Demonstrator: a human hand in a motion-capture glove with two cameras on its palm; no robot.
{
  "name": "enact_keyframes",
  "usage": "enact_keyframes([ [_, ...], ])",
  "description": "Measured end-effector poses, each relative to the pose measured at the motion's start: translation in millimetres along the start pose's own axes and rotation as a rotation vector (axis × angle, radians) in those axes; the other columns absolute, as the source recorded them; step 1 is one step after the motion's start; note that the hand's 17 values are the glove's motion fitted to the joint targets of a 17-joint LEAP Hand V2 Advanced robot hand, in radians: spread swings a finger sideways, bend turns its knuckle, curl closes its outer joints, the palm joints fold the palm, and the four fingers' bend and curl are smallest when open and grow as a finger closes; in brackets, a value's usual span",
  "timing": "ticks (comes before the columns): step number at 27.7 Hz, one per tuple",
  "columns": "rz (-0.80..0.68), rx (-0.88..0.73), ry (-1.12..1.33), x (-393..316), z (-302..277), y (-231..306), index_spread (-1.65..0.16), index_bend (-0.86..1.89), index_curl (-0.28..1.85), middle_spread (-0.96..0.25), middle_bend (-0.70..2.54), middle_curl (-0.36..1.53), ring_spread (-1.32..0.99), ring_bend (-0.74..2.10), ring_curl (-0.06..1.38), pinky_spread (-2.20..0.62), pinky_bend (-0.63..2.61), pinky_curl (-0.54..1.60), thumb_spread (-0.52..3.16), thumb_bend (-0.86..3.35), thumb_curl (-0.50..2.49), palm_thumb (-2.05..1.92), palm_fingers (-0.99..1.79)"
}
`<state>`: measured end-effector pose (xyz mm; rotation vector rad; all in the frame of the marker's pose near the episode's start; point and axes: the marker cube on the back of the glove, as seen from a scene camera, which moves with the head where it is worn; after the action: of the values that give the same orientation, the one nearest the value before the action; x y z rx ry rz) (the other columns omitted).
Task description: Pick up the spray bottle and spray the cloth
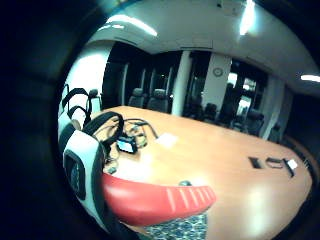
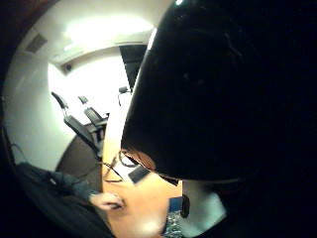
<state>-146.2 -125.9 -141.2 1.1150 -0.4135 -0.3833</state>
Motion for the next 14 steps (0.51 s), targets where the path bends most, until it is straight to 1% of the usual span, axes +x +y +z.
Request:
enact_keyframes([
  [5,0.211,-0.011,-0.227,-8,6,19,-0.29,0.24,0.60,-0.22,0.59,0.52,-0.23,0.72,0.47,-0.33,0.53,0.44,0.48,-0.03,0.80,0.91,1.38],
  [9,0.347,-0.027,-0.368,-33,1,40,-0.29,0.23,0.60,-0.22,0.58,0.51,-0.22,0.72,0.47,-0.33,0.54,0.44,0.49,-0.03,0.80,0.91,1.38],
  [11,0.399,-0.040,-0.418,-47,-3,51,-0.29,0.23,0.60,-0.22,0.58,0.51,-0.22,0.71,0.47,-0.33,0.54,0.44,0.50,-0.03,0.80,0.91,1.38],
  [14,0.432,-0.064,-0.460,-65,-5,64,-0.29,0.22,0.60,-0.22,0.58,0.51,-0.22,0.71,0.47,-0.32,0.54,0.44,0.51,-0.03,0.80,0.92,1.38],
])
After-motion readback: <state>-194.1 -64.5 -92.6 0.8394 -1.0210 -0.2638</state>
